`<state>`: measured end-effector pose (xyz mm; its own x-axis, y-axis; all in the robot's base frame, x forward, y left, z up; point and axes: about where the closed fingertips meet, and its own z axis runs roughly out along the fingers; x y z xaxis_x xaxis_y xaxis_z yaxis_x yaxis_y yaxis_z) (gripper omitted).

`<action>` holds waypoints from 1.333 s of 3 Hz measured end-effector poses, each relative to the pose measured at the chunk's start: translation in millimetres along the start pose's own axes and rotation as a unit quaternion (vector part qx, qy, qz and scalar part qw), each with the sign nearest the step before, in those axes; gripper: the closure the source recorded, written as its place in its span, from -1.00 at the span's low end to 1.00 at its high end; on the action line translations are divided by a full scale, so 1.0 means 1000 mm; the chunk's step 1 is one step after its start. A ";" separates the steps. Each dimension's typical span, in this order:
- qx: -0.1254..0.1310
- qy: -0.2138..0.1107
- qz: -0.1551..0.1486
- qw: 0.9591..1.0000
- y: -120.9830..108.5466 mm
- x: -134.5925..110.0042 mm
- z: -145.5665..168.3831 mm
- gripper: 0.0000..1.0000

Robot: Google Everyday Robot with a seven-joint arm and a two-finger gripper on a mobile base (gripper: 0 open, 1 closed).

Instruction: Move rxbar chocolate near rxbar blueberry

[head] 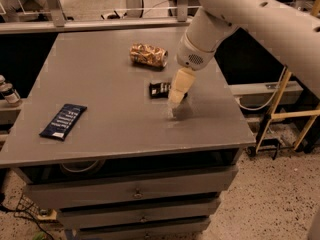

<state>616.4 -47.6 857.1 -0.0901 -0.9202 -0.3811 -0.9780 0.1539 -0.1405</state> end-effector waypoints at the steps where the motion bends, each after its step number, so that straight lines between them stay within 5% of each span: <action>1: -0.013 0.003 0.007 1.000 -0.004 -0.006 0.018 -1.00; 2: -0.021 0.010 0.019 1.000 -0.005 0.000 0.027 -0.68; 4: -0.036 0.014 0.020 0.999 -0.005 -0.001 0.034 0.38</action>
Offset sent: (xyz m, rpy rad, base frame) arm 0.0134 0.0033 -0.0334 -0.0201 0.0814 -0.0510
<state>627.6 -34.9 826.8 -0.1341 -0.9236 -0.3590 -0.9844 0.1658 -0.0589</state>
